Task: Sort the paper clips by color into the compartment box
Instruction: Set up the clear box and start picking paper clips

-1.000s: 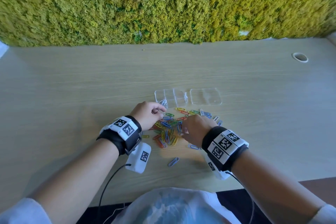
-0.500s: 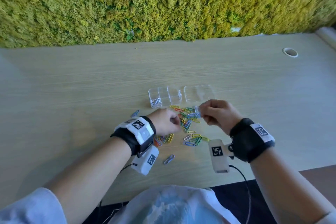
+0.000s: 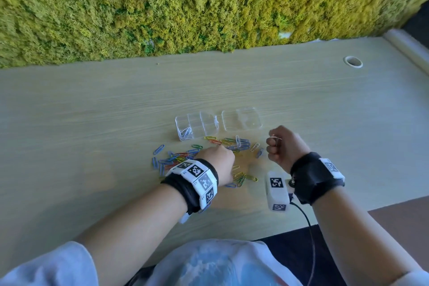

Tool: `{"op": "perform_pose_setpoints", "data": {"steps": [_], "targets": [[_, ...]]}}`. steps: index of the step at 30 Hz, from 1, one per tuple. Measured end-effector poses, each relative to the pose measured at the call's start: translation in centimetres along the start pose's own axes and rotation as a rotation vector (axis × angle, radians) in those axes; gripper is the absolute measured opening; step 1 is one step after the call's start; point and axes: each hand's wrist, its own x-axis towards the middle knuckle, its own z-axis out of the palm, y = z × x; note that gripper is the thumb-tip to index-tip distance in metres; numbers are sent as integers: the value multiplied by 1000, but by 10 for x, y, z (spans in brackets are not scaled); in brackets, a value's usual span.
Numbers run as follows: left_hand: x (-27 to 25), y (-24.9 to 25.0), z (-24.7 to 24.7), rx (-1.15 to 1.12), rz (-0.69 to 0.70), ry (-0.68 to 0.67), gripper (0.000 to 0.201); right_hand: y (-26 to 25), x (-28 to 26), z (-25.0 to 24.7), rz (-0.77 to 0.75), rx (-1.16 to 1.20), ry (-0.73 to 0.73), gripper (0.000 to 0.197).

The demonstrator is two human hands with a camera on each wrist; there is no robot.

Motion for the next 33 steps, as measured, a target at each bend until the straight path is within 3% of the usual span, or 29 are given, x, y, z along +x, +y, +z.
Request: {"op": "perform_pose_setpoints", "data": {"steps": [6, 12, 16, 21, 23, 26, 30, 33], "targets": [[3, -5, 2, -102, -6, -17, 13, -5, 2, 13, -337, -1065, 80, 8], [3, -21, -6, -514, -77, -15, 12, -8, 4, 24, -374, -1586, 36, 8], [6, -29, -13, -1006, -156, -9, 16, -11, 3, 28, -404, -1644, 20, 13], [15, -29, -16, -1136, -150, 80, 19, -10, 10, 30, -329, -1223, -8, 9], [19, -26, -17, -1115, -163, 80, 19, -9, 11, 34, -312, -1047, -42, 11], [26, -23, -18, -989, -164, 82, 28, -6, 12, 40, -268, -940, -44, 32], [33, -19, -21, -620, -145, 156, 27, -7, 14, 51, -317, -1179, 18, 32], [38, -15, -21, -499, -168, 143, 26, -7, 15, 58, -361, -1389, 41, 24]]}}
